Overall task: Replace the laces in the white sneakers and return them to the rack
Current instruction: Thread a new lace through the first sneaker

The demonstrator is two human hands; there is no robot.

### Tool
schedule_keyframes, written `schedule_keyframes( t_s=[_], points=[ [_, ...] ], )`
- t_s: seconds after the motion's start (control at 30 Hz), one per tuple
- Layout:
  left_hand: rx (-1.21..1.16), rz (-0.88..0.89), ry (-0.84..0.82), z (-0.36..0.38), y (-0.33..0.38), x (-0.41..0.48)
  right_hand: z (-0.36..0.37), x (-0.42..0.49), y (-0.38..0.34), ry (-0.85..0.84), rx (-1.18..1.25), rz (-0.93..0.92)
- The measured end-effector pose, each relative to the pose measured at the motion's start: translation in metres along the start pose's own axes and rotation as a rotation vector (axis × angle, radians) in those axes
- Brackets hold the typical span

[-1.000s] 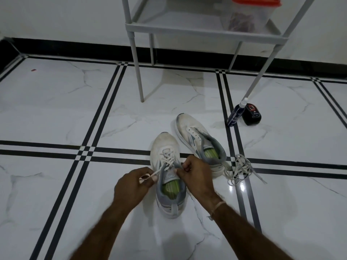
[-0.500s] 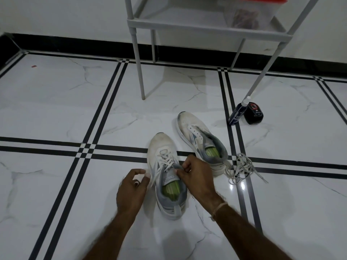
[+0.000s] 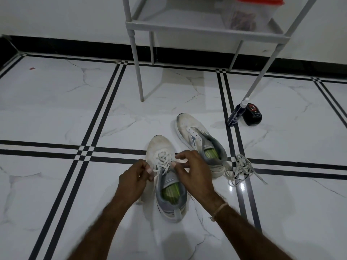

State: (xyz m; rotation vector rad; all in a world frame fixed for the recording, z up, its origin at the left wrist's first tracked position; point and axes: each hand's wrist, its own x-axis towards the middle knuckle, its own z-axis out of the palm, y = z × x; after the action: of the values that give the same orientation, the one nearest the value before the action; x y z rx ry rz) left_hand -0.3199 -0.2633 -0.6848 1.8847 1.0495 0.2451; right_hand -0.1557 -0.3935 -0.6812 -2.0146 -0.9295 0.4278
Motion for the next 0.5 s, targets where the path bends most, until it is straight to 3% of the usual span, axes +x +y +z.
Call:
schedule_keyframes(
  t_s=[0.1,0.17,0.23,0.27,0.33,0.37,0.5],
  points=[
    [-0.096,0.086,0.009,-0.012,0.025,0.007,0.015,0.016,-0.015,-0.211,-0.072,-0.148],
    [-0.283,0.081,0.026,-0.020,0.047,0.013,0.022,0.023,-0.030,-0.433,-0.008,-0.072],
    [-0.479,0.009,0.164,-0.030,0.055,0.020,0.012,0.030,-0.040,-0.516,0.323,0.128],
    [-0.436,-0.006,0.334,-0.035,0.052,0.022,0.002,0.033,-0.043,-0.486,0.529,0.224],
    [-0.095,0.054,0.656,-0.042,0.044,0.017,-0.018,0.040,-0.043,-0.396,0.868,0.365],
    [-0.017,0.130,0.666,-0.039,0.044,0.011,-0.025,0.044,-0.042,-0.373,0.950,0.405],
    [-0.279,0.188,-0.003,0.007,0.073,-0.010,-0.032,0.047,-0.048,-0.395,1.048,0.474]
  ],
)
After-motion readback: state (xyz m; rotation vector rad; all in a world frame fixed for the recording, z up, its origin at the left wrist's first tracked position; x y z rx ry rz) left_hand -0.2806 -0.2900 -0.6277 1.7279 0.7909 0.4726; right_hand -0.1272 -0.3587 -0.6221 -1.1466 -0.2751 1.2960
